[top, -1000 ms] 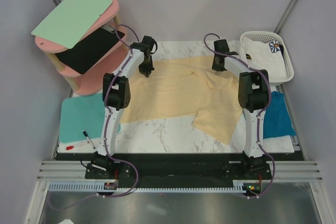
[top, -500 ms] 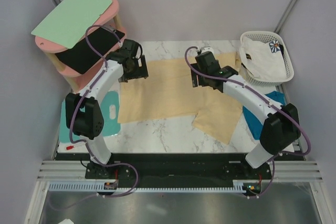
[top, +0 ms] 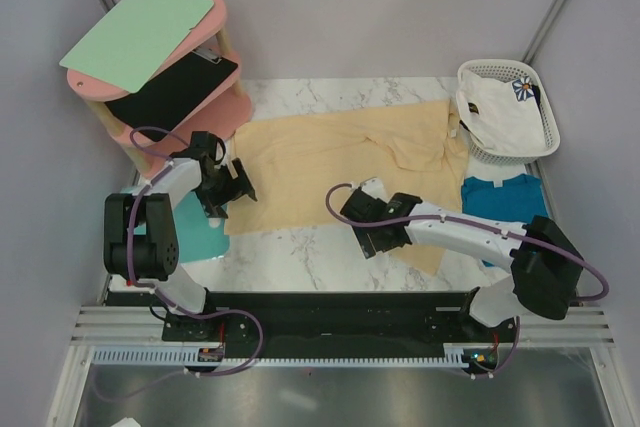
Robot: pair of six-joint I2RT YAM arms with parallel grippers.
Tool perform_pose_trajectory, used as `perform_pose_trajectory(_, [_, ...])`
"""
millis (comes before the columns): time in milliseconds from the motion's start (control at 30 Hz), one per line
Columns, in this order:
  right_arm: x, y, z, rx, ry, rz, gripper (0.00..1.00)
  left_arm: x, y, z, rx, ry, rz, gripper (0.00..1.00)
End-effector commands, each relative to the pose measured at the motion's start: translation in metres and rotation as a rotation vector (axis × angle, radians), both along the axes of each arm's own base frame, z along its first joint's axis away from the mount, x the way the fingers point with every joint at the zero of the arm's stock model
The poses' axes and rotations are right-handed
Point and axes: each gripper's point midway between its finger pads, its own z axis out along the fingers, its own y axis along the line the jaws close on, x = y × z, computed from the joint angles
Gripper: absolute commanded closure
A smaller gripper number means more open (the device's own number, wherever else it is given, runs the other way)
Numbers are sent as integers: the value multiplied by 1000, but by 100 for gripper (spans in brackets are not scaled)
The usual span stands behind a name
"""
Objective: Fold and stack the t-shirts
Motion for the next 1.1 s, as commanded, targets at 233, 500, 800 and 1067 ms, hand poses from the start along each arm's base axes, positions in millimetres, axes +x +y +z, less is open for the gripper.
perform_pose_trajectory(233, [-12, -16, -41, -304, -108, -101, 27, 17, -13, 13, -106, -105, 28, 1])
perform_pose_trajectory(500, [-3, -20, -62, -431, -154, -103, 42, 17, -8, 16, -77, -120, 32, 1])
perform_pose_trajectory(800, [-2, -20, -67, -407, -165, -101, 100, 13, 14, 26, 44, -125, 71, 6])
perform_pose_trajectory(1067, [1, -17, -58, -380, -176, -85, 100, -12, 36, 20, 170, -19, 69, 13])
